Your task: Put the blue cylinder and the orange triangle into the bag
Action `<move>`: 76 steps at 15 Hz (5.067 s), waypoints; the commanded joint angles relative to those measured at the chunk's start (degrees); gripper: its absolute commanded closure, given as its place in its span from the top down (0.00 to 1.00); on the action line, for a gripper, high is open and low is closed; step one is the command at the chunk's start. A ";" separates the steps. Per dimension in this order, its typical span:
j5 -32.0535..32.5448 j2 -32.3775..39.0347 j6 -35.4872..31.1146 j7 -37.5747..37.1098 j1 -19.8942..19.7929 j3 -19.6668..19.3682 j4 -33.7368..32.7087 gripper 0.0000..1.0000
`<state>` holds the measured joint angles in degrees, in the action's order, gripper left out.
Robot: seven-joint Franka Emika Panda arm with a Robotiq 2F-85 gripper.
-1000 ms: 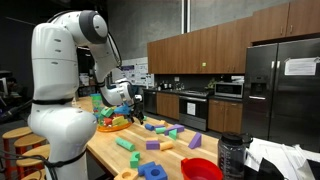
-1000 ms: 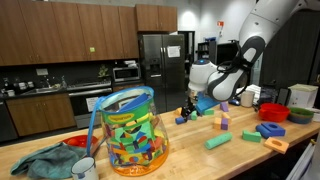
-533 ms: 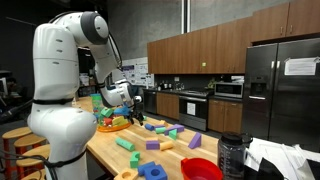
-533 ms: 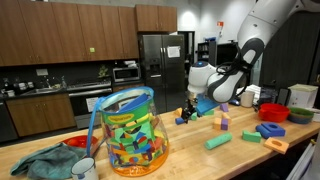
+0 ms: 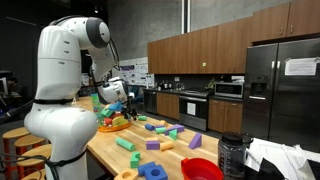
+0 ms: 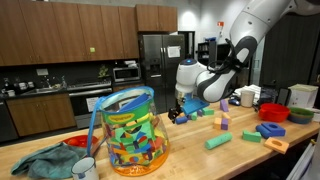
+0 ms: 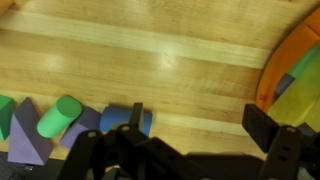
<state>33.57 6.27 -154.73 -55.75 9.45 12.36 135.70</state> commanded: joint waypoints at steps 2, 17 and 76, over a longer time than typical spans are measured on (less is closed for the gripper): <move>2.27 2.79 0.37 -3.13 0.54 -0.82 -4.81 1.00; 8.28 10.29 -6.06 -11.62 -0.82 -11.73 -12.31 1.00; 6.54 17.31 6.72 -35.83 5.71 -14.89 -14.70 1.00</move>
<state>41.99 23.53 -148.82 -92.54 15.04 -3.49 120.97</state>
